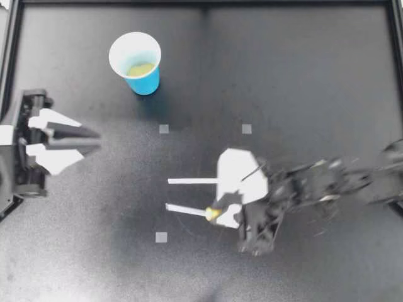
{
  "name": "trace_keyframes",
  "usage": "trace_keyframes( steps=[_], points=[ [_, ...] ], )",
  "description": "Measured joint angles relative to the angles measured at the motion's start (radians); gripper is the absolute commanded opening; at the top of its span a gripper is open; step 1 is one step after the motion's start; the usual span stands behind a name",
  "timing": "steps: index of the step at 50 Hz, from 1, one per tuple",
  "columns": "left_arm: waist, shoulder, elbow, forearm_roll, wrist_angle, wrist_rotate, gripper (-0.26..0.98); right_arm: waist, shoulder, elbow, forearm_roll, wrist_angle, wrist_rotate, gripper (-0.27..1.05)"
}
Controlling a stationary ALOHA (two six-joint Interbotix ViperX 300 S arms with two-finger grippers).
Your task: Pick up the screwdriver with the right arm, hand it over to the left arm then place it into the cup.
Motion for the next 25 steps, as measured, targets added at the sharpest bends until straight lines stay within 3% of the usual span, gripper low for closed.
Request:
trace_keyframes(
  steps=[8, 17, 25],
  points=[
    [0.000, 0.054, -0.021, -0.005, -0.066, -0.002, 0.68, -0.060, -0.043, 0.084, 0.002, -0.247, -0.012, 0.13],
    [0.000, 0.126, -0.060, -0.028, -0.169, -0.006, 0.68, -0.132, -0.044, 0.130, 0.000, -0.557, -0.060, 0.13],
    [0.002, 0.212, -0.092, -0.034, -0.287, -0.009, 0.68, -0.153, -0.011, 0.123, 0.000, -0.715, -0.127, 0.13]
  ],
)
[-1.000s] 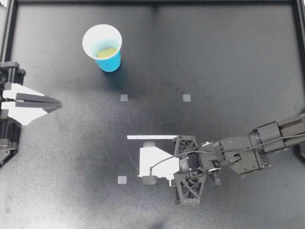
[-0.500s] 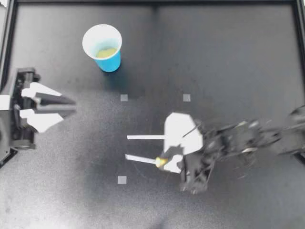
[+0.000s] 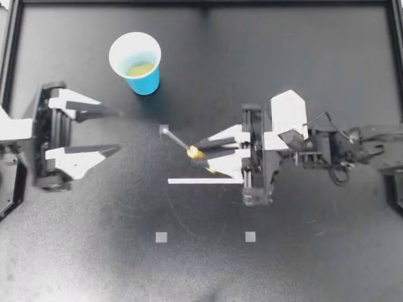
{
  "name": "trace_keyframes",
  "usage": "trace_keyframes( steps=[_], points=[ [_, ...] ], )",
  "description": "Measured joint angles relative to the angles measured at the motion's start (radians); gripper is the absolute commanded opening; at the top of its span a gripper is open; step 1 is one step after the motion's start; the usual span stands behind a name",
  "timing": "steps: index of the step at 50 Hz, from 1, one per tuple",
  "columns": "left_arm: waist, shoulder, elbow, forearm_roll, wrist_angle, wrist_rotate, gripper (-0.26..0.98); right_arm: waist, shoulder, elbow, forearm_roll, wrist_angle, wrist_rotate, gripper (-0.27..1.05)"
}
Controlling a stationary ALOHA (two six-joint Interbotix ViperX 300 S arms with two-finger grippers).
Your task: Pick up the screwdriver with the right arm, hand it over to the left arm then place it into the cup.
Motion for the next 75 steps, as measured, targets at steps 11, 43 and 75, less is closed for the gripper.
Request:
trace_keyframes(
  steps=[11, 43, 75],
  points=[
    [-0.002, 0.135, -0.075, 0.000, -0.078, -0.002, 0.68, -0.002, 0.029, -0.054, 0.000, -0.034, -0.058, 0.13],
    [-0.002, 0.241, -0.138, 0.015, -0.169, -0.043, 0.58, -0.020, 0.061, -0.117, 0.000, -0.046, -0.089, 0.13],
    [0.005, 0.256, -0.138, 0.015, -0.169, -0.055, 0.05, -0.020, 0.061, -0.123, 0.020, -0.049, -0.083, 0.20]
  ],
)
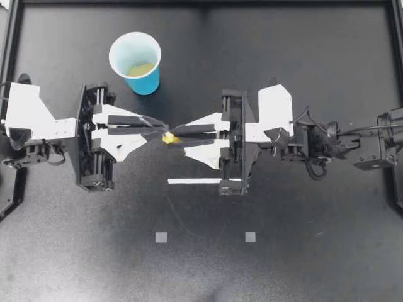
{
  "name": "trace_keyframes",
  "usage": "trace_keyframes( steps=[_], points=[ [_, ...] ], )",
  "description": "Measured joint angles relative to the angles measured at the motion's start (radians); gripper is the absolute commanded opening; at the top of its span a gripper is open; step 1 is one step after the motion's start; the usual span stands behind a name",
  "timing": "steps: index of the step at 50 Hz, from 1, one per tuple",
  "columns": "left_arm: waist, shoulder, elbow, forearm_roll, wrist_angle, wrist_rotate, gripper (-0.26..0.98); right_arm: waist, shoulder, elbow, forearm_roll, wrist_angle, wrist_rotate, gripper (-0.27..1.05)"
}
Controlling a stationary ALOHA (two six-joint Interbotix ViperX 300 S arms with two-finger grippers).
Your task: Pick up the screwdriver with the right arm, hand it over to the left arm then place it into the cup.
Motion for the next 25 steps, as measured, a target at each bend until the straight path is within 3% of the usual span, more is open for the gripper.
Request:
trace_keyframes(
  steps=[14, 25],
  points=[
    [-0.002, 0.000, 0.000, -0.002, 0.000, 0.002, 0.05, 0.000, 0.000, -0.008, 0.017, 0.000, 0.005, 0.71],
    [0.002, -0.012, 0.018, -0.023, 0.000, 0.038, 0.05, -0.002, -0.005, -0.005, 0.018, -0.002, 0.005, 0.71]
  ],
)
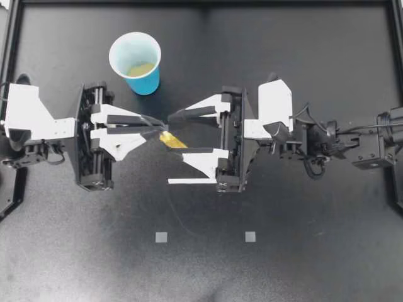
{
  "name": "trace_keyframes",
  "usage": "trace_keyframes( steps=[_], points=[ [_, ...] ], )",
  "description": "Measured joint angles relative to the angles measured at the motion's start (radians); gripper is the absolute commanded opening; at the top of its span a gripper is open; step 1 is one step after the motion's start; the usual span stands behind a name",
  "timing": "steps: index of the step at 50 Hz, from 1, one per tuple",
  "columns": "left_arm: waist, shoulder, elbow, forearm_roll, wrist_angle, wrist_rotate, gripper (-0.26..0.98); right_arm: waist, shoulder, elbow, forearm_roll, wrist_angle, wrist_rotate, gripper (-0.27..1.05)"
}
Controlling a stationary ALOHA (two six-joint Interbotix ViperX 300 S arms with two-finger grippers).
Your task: Pick up the screwdriver with the right arm, hand it over to the left arm then place it into the cup.
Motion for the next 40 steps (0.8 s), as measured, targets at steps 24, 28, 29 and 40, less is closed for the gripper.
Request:
trace_keyframes(
  steps=[24, 28, 29, 40],
  points=[
    [0.324, -0.087, 0.095, -0.153, 0.017, 0.215, 0.05, 0.000, -0.196, 0.132, 0.003, -0.012, 0.000, 0.71],
    [0.371, -0.057, 0.095, -0.156, 0.017, 0.216, 0.05, 0.000, -0.199, 0.135, 0.003, -0.017, 0.000, 0.71],
    [0.380, -0.049, 0.095, -0.158, 0.017, 0.216, 0.05, 0.002, -0.199, 0.135, 0.003, -0.018, 0.000, 0.71],
    [0.416, 0.025, 0.075, -0.172, 0.012, 0.216, 0.05, 0.000, -0.199, 0.133, 0.003, -0.025, 0.000, 0.71]
  ],
)
